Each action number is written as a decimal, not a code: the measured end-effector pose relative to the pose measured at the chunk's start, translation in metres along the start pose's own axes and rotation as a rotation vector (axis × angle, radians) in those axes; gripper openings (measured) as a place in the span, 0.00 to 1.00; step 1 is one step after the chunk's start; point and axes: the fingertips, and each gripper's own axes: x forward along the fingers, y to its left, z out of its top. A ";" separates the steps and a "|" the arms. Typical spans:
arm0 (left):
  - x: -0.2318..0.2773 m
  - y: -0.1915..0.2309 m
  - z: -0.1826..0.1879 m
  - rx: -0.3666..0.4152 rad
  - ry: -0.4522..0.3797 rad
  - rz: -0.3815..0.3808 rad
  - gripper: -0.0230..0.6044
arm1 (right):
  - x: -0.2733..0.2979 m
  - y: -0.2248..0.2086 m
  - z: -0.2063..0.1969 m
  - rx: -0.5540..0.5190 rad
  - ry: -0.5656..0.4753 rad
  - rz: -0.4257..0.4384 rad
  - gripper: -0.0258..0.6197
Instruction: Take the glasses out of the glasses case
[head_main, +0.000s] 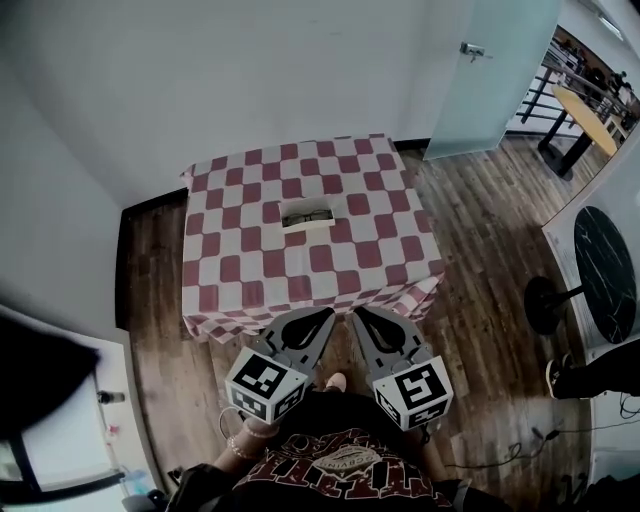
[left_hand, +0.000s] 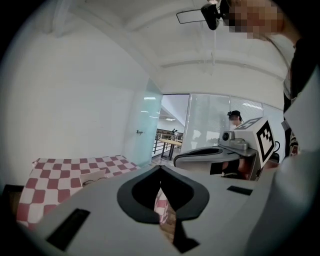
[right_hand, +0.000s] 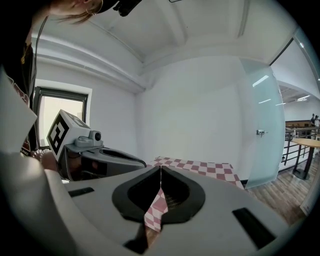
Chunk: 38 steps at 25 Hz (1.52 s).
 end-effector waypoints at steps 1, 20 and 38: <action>0.002 0.000 -0.001 0.007 0.007 0.006 0.04 | 0.001 -0.003 0.000 -0.004 0.002 0.006 0.07; 0.028 0.032 0.005 -0.020 0.024 0.014 0.04 | 0.035 -0.027 -0.003 0.003 0.031 0.026 0.07; 0.051 0.133 0.014 -0.042 0.048 -0.023 0.04 | 0.133 -0.058 0.015 -0.030 0.089 -0.019 0.07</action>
